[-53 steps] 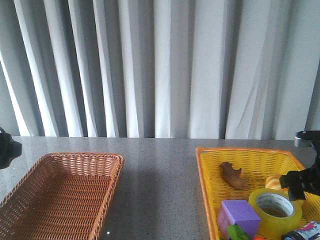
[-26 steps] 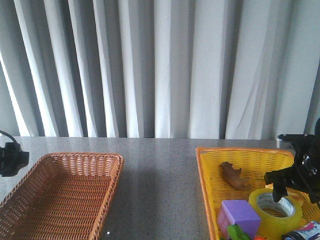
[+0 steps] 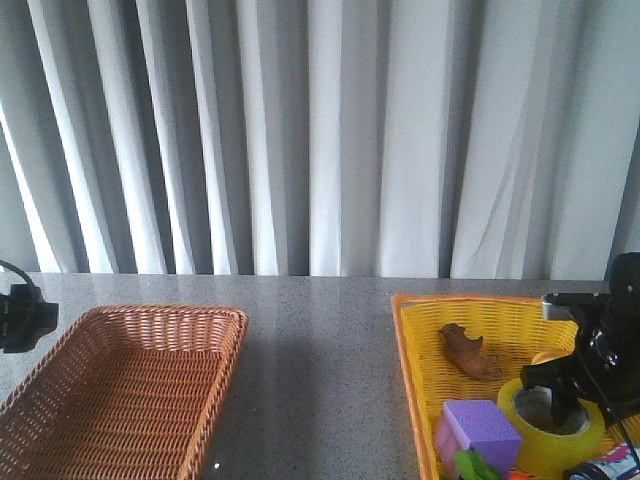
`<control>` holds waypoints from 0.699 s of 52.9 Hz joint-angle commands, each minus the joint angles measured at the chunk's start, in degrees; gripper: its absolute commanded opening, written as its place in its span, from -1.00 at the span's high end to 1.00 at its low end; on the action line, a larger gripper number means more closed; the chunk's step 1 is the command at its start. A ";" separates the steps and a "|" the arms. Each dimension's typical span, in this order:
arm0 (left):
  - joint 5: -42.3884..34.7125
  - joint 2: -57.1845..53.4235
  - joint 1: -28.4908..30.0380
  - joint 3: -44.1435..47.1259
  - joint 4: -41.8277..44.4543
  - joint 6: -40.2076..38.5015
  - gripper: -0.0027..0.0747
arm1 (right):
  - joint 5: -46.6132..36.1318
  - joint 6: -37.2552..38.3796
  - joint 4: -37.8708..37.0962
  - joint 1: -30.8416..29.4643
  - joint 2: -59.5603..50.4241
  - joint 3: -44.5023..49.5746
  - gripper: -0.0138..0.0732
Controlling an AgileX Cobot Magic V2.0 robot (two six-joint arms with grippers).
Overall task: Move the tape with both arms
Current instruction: 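Lower the right gripper onto the yellow tape roll in the yellow basket, then close the right gripper on the tape rim and lift it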
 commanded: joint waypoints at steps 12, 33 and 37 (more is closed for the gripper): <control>-3.96 -1.56 -0.49 -2.13 -0.73 -0.35 -0.54 | -0.38 -0.86 -0.36 -0.15 -2.91 -2.95 0.72; -3.96 -1.56 -0.49 -2.13 -0.73 -0.35 -0.54 | 3.85 -3.19 1.77 -0.09 -6.67 -11.07 0.69; -3.83 -1.56 -0.49 -2.13 -0.73 -0.35 -0.54 | 5.34 -4.31 4.75 -0.07 -7.57 -15.19 0.69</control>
